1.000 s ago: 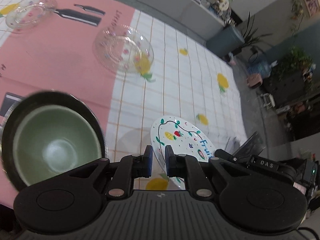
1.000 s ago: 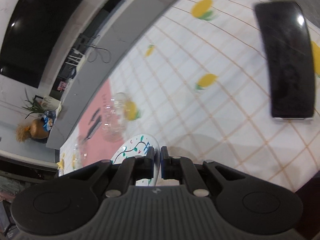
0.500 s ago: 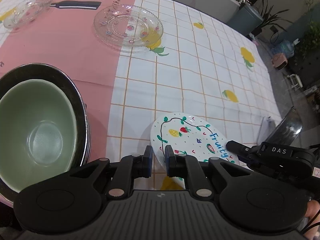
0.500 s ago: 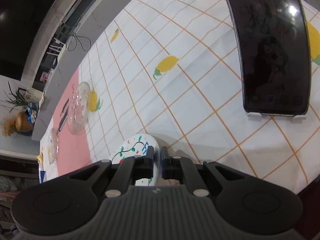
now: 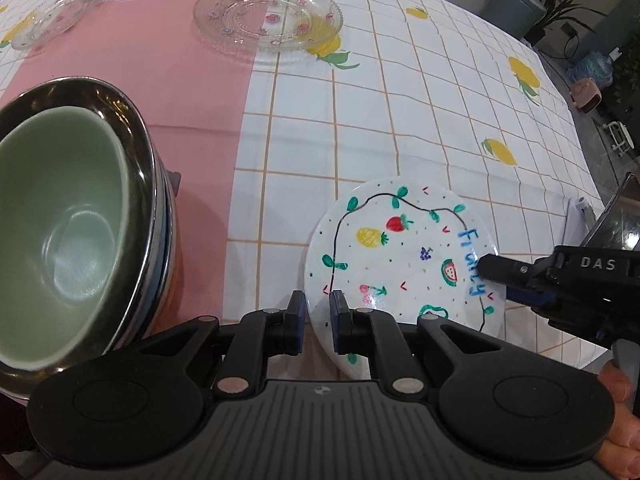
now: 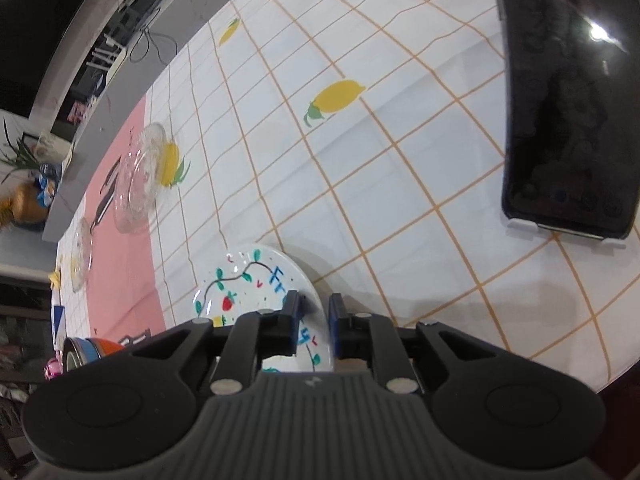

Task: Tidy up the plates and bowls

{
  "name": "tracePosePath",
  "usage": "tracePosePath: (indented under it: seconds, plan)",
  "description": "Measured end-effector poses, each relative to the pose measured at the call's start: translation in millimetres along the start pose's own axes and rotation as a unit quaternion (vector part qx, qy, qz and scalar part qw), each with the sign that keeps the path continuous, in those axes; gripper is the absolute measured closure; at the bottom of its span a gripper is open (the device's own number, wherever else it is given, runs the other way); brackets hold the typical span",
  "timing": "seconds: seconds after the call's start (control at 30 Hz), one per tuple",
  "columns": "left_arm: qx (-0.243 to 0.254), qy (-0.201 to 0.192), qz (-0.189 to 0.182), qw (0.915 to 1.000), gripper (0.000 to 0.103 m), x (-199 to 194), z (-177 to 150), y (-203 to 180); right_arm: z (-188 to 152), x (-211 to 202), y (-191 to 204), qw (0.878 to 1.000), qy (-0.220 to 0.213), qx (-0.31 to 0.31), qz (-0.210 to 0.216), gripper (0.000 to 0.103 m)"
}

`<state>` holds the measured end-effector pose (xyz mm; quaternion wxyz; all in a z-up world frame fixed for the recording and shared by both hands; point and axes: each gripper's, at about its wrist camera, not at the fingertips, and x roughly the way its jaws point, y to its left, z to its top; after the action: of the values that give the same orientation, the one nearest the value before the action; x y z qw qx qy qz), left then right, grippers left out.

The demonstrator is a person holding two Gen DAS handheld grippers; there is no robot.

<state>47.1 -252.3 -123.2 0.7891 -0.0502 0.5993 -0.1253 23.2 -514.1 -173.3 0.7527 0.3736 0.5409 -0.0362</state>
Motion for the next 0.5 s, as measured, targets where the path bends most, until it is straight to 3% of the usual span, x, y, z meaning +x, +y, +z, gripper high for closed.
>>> tracePosePath:
  seconds: [0.23, 0.5]
  plan:
    - [0.008, -0.005, 0.002, 1.0, 0.089, -4.8, -0.3, 1.3, -0.4, 4.4, 6.3, 1.0, 0.011, -0.01, -0.015, 0.086]
    - [0.072, -0.041, 0.077, 0.9936, 0.093, -10.0, -8.3, -12.5, -0.2, 6.1, 14.8, 0.999, 0.017, -0.032, -0.032, 0.085]
